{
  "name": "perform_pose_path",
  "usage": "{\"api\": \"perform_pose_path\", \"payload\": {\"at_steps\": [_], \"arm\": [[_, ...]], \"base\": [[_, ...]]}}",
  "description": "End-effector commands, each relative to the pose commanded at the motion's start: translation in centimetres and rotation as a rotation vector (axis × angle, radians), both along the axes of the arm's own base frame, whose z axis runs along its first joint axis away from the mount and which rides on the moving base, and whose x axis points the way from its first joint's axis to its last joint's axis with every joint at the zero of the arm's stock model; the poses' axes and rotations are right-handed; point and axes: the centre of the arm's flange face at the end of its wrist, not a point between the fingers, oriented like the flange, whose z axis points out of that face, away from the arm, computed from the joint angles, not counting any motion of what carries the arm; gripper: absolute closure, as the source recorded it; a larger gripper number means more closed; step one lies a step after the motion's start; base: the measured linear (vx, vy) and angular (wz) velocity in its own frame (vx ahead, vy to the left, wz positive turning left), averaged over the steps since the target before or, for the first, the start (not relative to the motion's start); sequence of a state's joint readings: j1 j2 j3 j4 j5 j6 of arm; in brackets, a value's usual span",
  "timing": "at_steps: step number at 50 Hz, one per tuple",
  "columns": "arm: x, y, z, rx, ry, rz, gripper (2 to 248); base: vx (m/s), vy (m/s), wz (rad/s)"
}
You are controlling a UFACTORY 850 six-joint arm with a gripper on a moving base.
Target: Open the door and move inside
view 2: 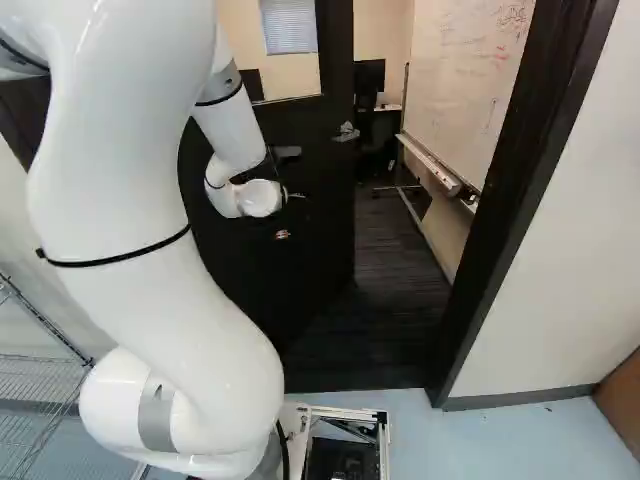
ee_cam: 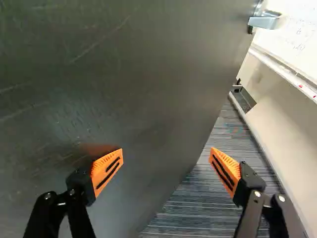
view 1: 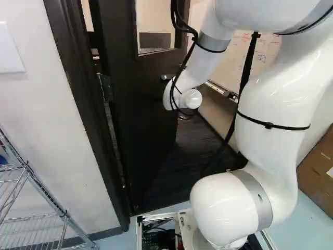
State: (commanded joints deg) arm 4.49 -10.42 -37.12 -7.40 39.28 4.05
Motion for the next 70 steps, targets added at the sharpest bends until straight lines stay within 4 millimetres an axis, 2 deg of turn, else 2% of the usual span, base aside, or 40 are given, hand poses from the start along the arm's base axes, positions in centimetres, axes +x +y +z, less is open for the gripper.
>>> {"api": "perform_pose_path", "payload": {"at_steps": [41,70], "arm": [[4.4,3.3,-0.3,0.002,-0.017,0.057,3],[6.0,6.2,-0.5,0.004,-0.027,0.104,3]], "base": [[0.000,0.000,0.000],[0.000,0.000,0.000]]}}
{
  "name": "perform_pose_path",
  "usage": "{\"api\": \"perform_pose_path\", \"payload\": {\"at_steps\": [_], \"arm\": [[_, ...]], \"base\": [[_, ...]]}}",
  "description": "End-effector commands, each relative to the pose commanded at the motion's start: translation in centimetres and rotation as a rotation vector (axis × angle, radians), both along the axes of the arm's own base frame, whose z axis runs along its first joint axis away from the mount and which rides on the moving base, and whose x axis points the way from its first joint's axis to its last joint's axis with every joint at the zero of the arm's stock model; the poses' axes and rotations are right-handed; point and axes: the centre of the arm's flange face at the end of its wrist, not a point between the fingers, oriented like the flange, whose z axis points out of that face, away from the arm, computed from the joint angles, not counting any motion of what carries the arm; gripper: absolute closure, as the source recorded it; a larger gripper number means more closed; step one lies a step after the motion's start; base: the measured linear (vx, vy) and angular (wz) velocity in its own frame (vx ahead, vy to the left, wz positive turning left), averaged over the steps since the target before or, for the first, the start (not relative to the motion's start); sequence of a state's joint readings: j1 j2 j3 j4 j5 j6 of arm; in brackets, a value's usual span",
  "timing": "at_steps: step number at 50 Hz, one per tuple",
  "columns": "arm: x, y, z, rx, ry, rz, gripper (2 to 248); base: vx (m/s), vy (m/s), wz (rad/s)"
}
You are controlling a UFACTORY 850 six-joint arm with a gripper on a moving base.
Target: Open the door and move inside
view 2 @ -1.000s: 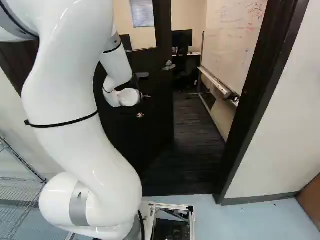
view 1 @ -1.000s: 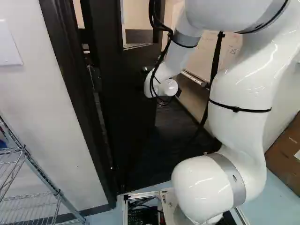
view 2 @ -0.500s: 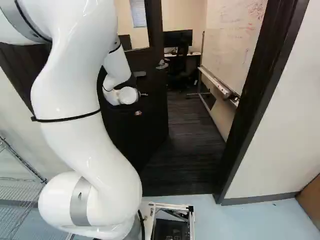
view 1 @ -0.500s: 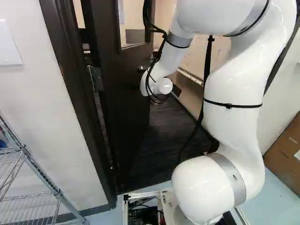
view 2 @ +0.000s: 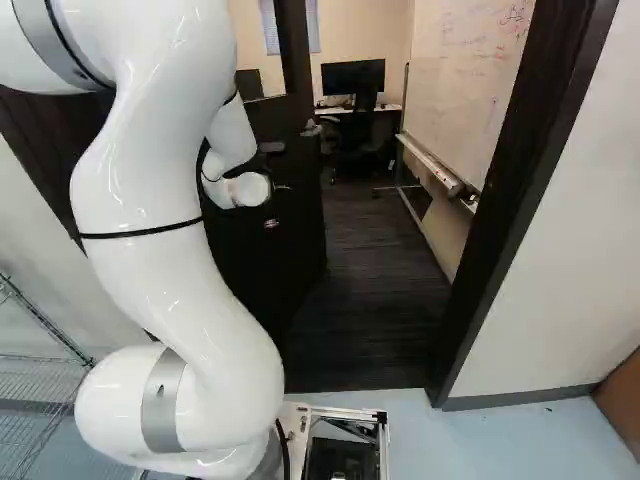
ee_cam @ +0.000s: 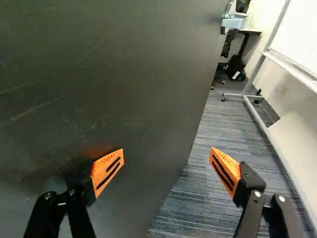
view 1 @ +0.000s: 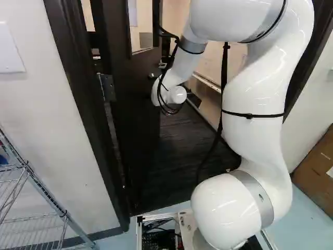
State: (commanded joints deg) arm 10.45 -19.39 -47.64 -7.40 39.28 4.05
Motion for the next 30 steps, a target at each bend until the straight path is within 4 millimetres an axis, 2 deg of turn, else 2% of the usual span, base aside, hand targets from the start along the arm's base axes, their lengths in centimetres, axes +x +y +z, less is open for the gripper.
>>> {"api": "perform_pose_path", "payload": {"at_steps": [30], "arm": [[0.6,2.9,-0.1,0.001,-0.006,0.050,3]], "base": [[0.000,0.000,0.000]]}}
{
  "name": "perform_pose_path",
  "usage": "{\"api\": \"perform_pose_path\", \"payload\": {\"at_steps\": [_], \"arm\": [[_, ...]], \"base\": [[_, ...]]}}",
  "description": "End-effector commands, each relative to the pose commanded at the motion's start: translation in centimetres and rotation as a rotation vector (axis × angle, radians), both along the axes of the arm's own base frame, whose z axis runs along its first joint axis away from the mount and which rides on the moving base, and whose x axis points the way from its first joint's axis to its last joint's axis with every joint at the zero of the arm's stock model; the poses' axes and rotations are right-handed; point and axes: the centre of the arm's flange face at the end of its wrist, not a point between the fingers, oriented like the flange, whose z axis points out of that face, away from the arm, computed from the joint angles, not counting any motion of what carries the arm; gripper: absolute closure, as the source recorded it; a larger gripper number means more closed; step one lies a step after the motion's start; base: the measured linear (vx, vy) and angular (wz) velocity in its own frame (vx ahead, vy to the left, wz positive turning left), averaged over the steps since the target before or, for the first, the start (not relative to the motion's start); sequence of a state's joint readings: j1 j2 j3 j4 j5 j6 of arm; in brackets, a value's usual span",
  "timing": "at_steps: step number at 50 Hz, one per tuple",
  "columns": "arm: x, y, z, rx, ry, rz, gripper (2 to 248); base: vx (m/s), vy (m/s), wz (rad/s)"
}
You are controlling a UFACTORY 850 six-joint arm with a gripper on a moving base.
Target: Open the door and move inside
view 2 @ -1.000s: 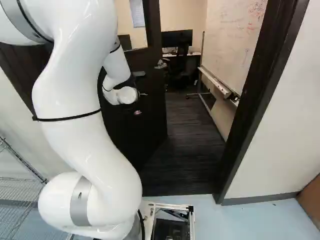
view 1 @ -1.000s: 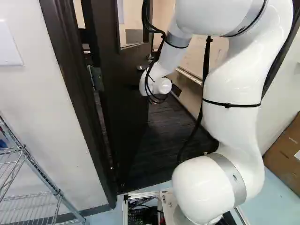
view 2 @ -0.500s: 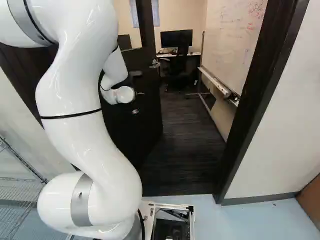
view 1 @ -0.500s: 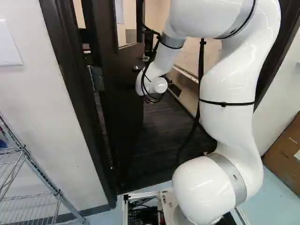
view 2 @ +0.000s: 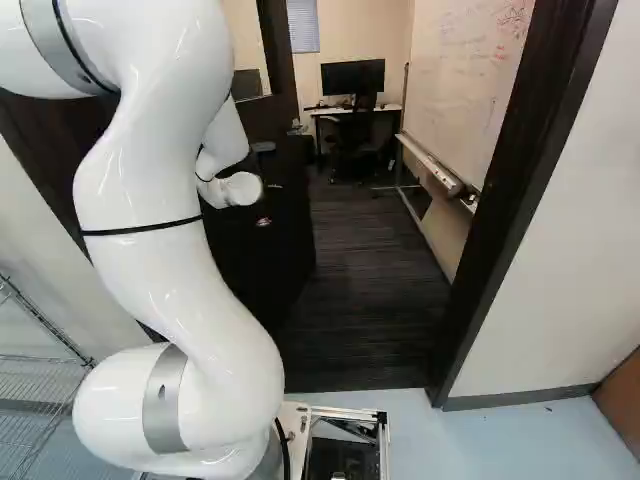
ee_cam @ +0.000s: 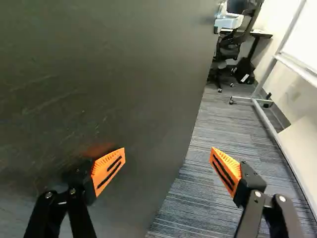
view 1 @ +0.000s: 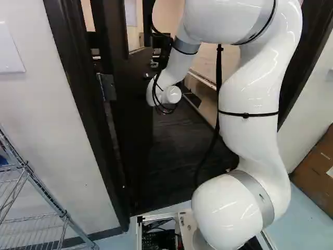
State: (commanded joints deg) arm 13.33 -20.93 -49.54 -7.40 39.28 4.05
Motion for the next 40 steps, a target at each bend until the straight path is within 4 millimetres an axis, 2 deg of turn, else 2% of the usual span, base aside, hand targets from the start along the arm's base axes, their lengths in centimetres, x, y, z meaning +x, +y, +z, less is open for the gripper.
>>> {"api": "perform_pose_path", "payload": {"at_steps": [40], "arm": [[0.3,4.1,-0.2,-0.013,-0.012,0.094,3]], "base": [[0.000,0.000,0.000]]}}
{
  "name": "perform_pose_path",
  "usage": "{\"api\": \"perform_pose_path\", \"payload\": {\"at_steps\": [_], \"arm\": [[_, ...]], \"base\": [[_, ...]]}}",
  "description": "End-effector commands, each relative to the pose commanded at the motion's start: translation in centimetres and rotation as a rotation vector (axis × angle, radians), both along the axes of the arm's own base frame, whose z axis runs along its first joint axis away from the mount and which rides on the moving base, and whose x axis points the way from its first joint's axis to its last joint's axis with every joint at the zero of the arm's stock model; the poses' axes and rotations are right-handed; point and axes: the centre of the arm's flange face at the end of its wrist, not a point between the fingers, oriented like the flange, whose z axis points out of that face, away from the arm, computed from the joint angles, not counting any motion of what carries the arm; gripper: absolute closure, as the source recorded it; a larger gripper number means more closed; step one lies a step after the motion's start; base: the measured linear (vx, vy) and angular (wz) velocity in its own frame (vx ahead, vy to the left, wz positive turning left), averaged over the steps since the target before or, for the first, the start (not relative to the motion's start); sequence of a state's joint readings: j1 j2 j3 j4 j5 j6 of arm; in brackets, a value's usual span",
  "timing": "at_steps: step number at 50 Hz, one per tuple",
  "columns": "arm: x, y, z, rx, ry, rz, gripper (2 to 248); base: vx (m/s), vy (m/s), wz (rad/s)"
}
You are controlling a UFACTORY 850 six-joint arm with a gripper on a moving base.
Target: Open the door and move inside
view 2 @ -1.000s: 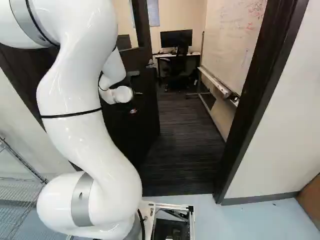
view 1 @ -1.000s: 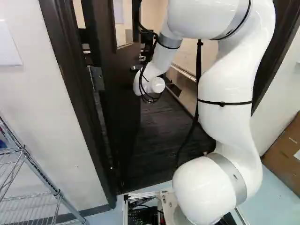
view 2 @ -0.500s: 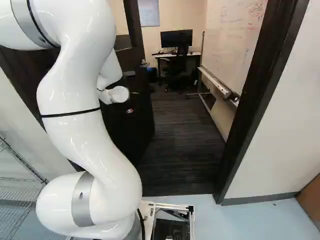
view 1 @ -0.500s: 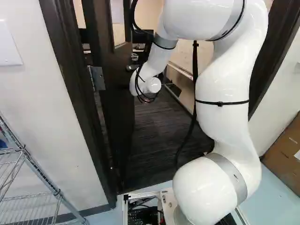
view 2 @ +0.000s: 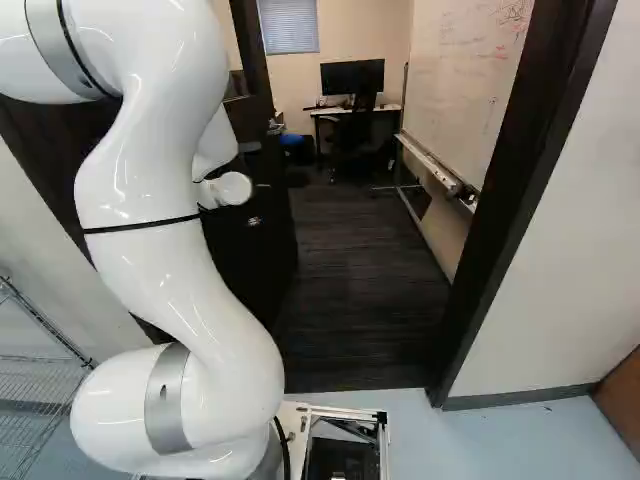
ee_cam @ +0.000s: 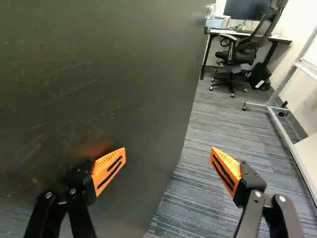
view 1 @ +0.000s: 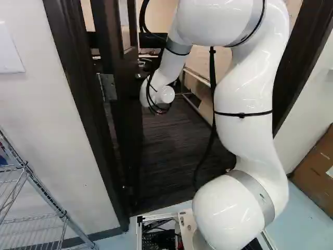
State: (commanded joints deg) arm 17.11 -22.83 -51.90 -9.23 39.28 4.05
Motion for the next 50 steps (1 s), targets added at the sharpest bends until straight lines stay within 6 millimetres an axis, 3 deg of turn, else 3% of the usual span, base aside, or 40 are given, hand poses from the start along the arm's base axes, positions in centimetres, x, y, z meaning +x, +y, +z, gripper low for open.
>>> {"api": "perform_pose_path", "payload": {"at_steps": [50], "arm": [[0.5,5.3,-0.3,-0.012,-0.019,0.111,3]], "base": [[0.000,0.000,0.000]]}}
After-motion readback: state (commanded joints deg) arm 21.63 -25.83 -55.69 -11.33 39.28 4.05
